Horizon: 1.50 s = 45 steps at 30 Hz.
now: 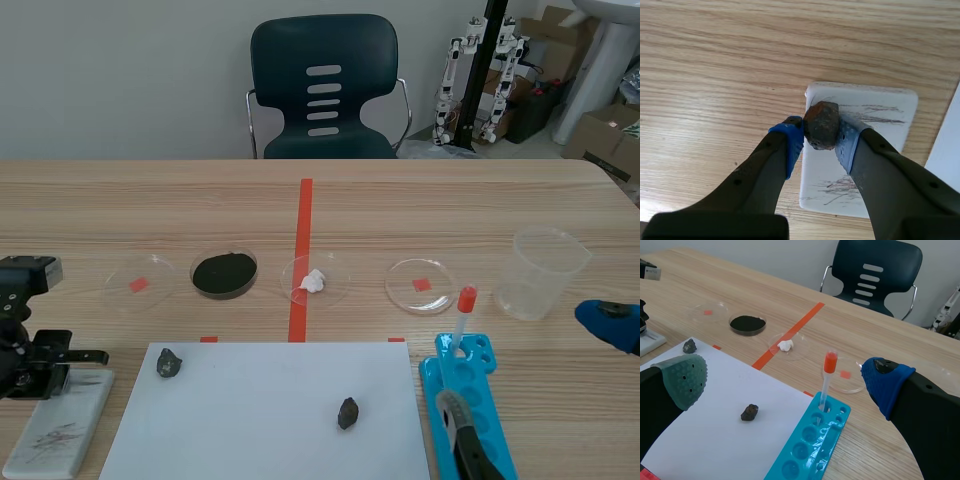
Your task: Rub the mineral on the streak plate
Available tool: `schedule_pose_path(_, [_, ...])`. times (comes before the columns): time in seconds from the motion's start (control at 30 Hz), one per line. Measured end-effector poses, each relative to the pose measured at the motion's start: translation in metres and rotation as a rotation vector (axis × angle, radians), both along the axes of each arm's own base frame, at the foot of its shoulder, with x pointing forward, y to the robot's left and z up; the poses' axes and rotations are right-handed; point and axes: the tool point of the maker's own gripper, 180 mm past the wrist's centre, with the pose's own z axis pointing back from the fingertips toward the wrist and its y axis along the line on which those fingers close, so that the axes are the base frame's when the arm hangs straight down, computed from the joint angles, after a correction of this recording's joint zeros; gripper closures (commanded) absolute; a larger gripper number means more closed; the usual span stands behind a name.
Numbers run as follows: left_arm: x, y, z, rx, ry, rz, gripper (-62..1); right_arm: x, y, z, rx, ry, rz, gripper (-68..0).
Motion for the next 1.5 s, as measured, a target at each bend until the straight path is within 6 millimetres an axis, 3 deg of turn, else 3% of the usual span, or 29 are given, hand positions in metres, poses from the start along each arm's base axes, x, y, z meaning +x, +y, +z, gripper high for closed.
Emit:
schedule_pose_path(0.17, [-0.001, 0.002, 0.0, 0.011, 0.001, 0.014, -7.0, 0.0, 0.0, 0.0, 0.0, 0.0, 0.0, -65.5])
schedule_pose_path(0.47, [0.001, -0.022, -0.001, -0.144, -0.004, -0.006, -7.0, 0.0, 0.0, 0.0, 0.0, 0.0, 0.0, -65.5])
schedule_pose_path(0.77, [0.001, -0.031, -0.001, -0.187, -0.006, -0.032, -7.0, 0.0, 0.0, 0.0, 0.0, 0.0, 0.0, -65.5])
schedule_pose_path(1.3, [-0.004, 0.001, -0.001, 0.037, 0.027, 0.02, -7.0, 0.0, 0.0, 0.0, 0.0, 0.0, 0.0, -65.5])
schedule_pose_path(1.5, [-0.004, -0.005, -0.001, -0.015, 0.027, 0.017, -7.0, 0.0, 0.0, 0.0, 0.0, 0.0, 0.0, -65.5])
